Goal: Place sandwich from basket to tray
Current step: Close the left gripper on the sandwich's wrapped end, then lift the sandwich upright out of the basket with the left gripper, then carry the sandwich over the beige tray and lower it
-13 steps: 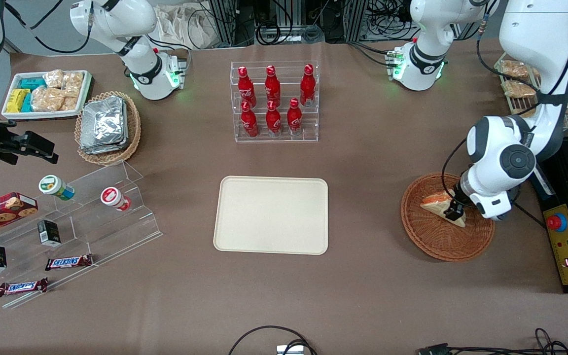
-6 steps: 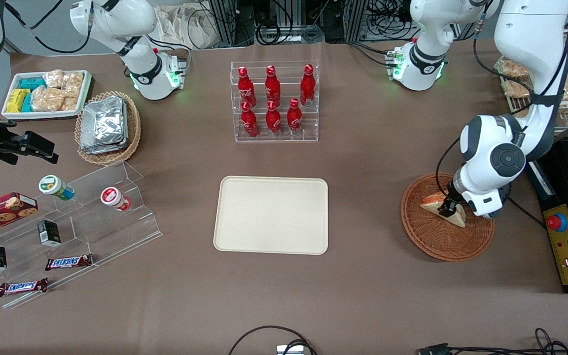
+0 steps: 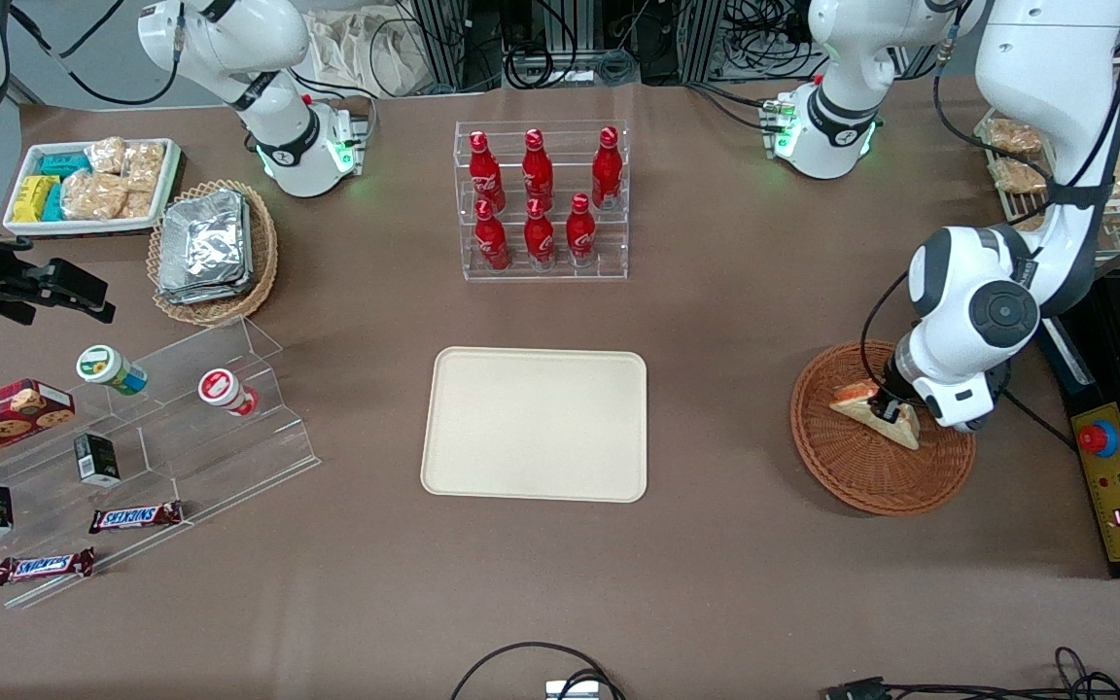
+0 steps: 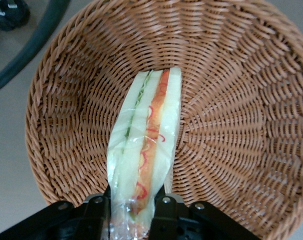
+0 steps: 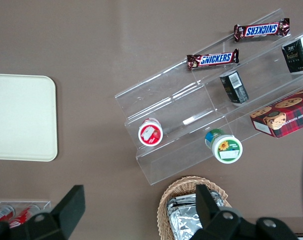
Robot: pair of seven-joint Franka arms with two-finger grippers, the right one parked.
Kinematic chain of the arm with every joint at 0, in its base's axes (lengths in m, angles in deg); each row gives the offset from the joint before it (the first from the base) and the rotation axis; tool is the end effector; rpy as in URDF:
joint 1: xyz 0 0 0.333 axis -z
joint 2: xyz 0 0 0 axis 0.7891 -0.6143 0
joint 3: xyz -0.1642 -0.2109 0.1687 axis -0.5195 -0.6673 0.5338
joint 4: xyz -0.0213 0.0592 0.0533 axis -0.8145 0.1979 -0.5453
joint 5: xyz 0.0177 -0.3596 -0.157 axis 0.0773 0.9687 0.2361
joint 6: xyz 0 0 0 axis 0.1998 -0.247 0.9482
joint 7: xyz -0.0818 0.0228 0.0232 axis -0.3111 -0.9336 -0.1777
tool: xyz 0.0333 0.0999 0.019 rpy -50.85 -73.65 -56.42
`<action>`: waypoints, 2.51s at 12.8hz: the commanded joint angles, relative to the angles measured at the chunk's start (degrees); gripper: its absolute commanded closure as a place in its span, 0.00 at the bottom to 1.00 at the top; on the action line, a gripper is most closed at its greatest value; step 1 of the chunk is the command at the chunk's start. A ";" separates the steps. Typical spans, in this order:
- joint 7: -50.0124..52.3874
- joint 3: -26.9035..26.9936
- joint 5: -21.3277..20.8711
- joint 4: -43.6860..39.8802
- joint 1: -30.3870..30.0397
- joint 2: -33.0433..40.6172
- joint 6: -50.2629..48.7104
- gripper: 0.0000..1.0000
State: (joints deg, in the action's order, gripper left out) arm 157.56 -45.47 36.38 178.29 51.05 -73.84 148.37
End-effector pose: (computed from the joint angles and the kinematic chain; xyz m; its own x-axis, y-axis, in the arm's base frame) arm 0.5621 -0.0398 0.2687 0.4826 0.8754 0.0262 0.8736 -0.4791 -0.0854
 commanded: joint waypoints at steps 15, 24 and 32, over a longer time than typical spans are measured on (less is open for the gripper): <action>-43.12 -15.85 -0.54 -40.38 0.44 7.66 -49.74 1.00; -32.93 -22.55 -8.61 -40.38 13.52 -6.73 -40.18 1.00; -20.54 -22.37 -19.61 -40.55 20.47 -22.21 -23.56 1.00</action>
State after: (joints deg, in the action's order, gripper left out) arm 134.27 -68.18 19.11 139.69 69.91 -93.76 123.78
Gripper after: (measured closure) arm 0.846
